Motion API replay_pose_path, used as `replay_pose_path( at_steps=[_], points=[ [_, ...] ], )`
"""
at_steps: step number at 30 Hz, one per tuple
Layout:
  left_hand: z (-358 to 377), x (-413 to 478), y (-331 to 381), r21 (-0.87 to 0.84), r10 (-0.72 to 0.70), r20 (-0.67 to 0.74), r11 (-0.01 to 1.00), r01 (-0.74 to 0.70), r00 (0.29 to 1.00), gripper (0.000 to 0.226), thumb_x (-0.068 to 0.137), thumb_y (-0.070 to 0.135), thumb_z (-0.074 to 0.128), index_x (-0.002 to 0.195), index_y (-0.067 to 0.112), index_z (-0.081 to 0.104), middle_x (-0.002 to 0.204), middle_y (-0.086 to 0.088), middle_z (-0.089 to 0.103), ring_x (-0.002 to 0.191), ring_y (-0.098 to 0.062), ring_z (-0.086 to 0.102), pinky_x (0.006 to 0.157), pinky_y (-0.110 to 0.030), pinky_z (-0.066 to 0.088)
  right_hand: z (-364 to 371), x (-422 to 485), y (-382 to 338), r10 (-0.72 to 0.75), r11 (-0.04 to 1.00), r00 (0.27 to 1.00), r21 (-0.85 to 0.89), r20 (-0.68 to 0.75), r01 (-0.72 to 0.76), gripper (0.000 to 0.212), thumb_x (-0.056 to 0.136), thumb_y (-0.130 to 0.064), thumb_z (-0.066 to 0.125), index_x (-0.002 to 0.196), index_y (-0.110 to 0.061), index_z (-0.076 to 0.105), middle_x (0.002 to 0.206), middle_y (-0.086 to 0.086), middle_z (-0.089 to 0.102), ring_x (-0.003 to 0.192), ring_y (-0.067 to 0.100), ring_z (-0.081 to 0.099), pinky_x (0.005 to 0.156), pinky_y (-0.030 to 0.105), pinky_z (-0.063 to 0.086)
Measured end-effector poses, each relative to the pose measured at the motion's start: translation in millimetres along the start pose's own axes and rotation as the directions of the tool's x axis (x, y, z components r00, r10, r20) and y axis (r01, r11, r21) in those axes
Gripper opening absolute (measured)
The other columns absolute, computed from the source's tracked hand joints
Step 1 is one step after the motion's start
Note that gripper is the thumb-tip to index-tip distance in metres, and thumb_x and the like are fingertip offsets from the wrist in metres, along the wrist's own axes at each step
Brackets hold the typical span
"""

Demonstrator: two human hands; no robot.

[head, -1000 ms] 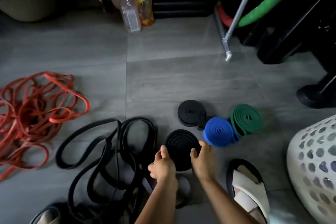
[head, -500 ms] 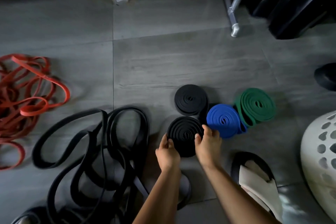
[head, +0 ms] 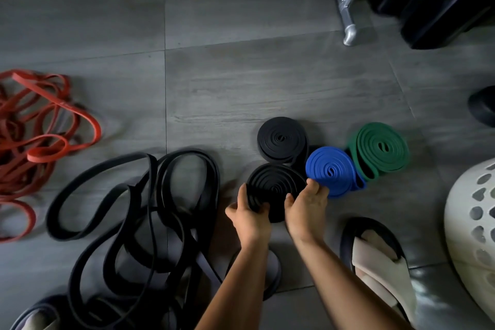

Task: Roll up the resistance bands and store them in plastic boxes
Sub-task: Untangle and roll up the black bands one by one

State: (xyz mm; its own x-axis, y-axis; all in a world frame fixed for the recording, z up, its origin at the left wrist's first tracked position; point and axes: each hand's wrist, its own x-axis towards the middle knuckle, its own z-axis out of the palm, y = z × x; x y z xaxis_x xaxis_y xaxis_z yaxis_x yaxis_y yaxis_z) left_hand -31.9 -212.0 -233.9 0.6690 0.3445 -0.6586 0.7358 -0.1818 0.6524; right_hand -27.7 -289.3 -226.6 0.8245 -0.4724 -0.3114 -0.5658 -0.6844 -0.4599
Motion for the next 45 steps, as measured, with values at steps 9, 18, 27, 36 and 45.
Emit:
replay_pose_path(
  at_steps=[9,18,27,36,45],
  points=[
    [-6.3,-3.3,-2.6,0.046,0.071,0.06,0.996,-0.073,0.996,0.081,0.077,0.01,0.071,0.144,0.025,0.028,0.127,-0.01,0.031,0.117,-0.026,0.042,0.102,-0.029,0.036,-2.1,-3.5,3.2,0.028,1.0,0.999,-0.005,-0.037,-0.028,0.065,0.082,-0.012,0.064,0.137,0.001,0.031,0.132,0.023,0.033,0.121,0.037,0.035,0.097,0.034,0.033],
    [-48.9,-10.0,-13.7,0.304,0.356,-0.11,0.901,-0.309,0.928,0.04,0.076,0.002,0.065,0.115,0.004,0.055,0.117,-0.015,0.047,0.112,-0.032,0.044,0.093,-0.032,0.036,17.0,-23.6,-22.3,-0.373,0.927,0.913,-0.034,-0.165,0.373,0.051,0.054,0.003,0.073,0.104,0.004,0.059,0.093,0.024,0.057,0.081,0.043,0.058,0.069,0.044,0.051],
    [-128.8,-11.0,-65.7,0.819,0.469,0.022,0.498,-0.285,0.883,0.026,0.053,0.027,0.081,0.078,0.025,0.072,0.104,-0.001,0.063,0.09,-0.026,0.062,0.065,-0.036,0.052,69.8,-77.1,-55.2,-0.263,0.96,0.818,0.224,0.512,0.169,0.047,0.093,-0.007,0.045,0.139,-0.008,0.034,0.14,0.014,0.04,0.128,0.026,0.041,0.102,0.024,0.028],
    [-182.1,-29.2,-90.5,0.618,0.371,-0.039,0.739,-0.27,0.928,0.02,0.081,0.007,0.053,0.099,0.016,0.053,0.111,0.004,0.051,0.107,-0.017,0.042,0.085,-0.023,0.036,78.0,-94.1,-96.8,-0.034,0.875,0.837,0.421,0.546,-0.239,0.021,0.087,-0.018,0.062,0.078,0.001,0.06,0.069,0.017,0.058,0.063,0.02,0.049,0.057,0.025,0.034],
    [-234.9,-67.6,-56.0,0.652,0.146,0.277,0.698,-0.297,0.95,0.025,0.086,0.016,0.047,0.105,0.011,0.064,0.115,-0.007,0.062,0.109,-0.023,0.057,0.088,-0.031,0.046,3.2,-147.0,-128.0,-0.342,0.929,0.806,0.304,0.482,0.213,0.032,0.095,-0.025,0.047,0.065,-0.014,0.047,0.054,-0.005,0.053,0.056,0.013,0.049,0.071,0.033,0.043]
  ],
)
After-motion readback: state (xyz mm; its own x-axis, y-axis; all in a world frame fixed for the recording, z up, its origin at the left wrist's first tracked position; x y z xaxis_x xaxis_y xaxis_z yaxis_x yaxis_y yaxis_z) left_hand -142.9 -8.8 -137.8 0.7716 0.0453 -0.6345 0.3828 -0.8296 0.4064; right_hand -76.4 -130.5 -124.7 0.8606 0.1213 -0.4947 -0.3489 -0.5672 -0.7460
